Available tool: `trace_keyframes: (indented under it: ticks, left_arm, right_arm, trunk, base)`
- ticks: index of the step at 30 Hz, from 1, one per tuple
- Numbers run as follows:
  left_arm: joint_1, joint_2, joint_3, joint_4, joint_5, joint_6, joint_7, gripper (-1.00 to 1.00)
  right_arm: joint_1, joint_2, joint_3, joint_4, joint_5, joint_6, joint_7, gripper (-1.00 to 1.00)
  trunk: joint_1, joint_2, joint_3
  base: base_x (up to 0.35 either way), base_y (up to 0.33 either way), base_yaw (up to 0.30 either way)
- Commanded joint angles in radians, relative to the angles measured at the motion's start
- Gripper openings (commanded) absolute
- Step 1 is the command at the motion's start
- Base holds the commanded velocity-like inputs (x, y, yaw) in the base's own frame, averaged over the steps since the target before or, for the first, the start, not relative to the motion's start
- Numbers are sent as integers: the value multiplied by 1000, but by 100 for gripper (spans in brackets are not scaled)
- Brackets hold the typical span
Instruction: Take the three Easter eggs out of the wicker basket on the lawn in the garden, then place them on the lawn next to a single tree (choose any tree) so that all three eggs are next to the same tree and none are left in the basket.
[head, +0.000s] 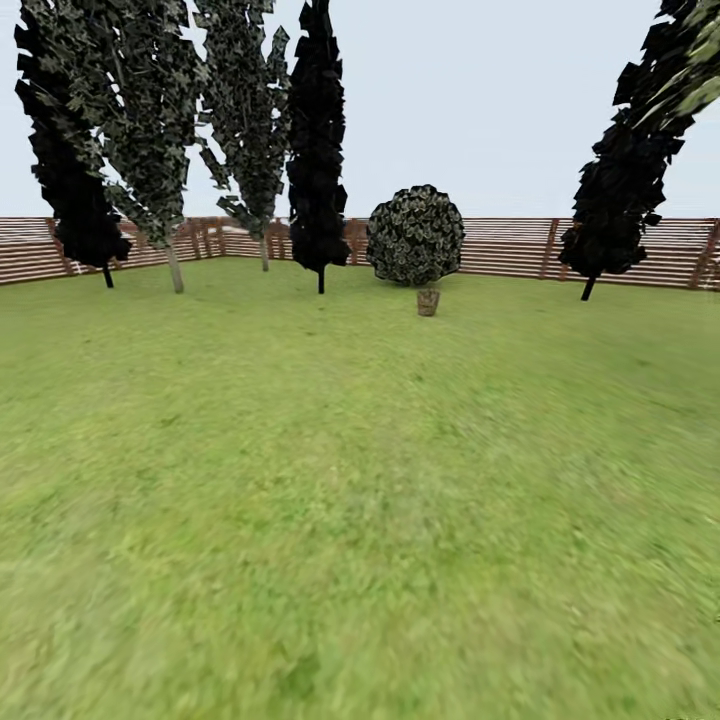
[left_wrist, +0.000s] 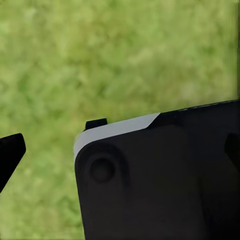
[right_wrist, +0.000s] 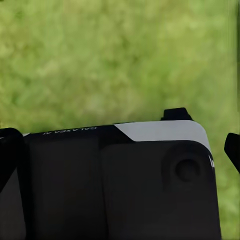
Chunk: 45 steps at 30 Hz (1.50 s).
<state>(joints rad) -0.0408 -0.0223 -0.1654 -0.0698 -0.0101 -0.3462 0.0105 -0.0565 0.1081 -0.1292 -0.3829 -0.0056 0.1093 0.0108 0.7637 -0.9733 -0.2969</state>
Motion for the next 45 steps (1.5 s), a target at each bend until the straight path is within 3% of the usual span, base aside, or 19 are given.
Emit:
trace_keyframes:
  ticks: [1,21,45]
  left_arm:
    - [-1,-1,-3,1,-1,-4,1,100]
    - [-1,-4,-3,0,-1,-5,3,100]
    - [-1,-4,-5,-1,-1,-6,3,100]
  right_arm:
    - [0,1,-4,-2,-1,6,1,100]
    - [0,2,-1,-1,0,5,1,100]
    - [0,3,-1,-1,1,-20,0,100]
  trunk:
    - [1,-1,-1]
    - [1,-1,-1]
    - [1,-1,-1]
  base:
    - [315,0,-258]
    - [315,0,-193]
    - [324,4,-13]
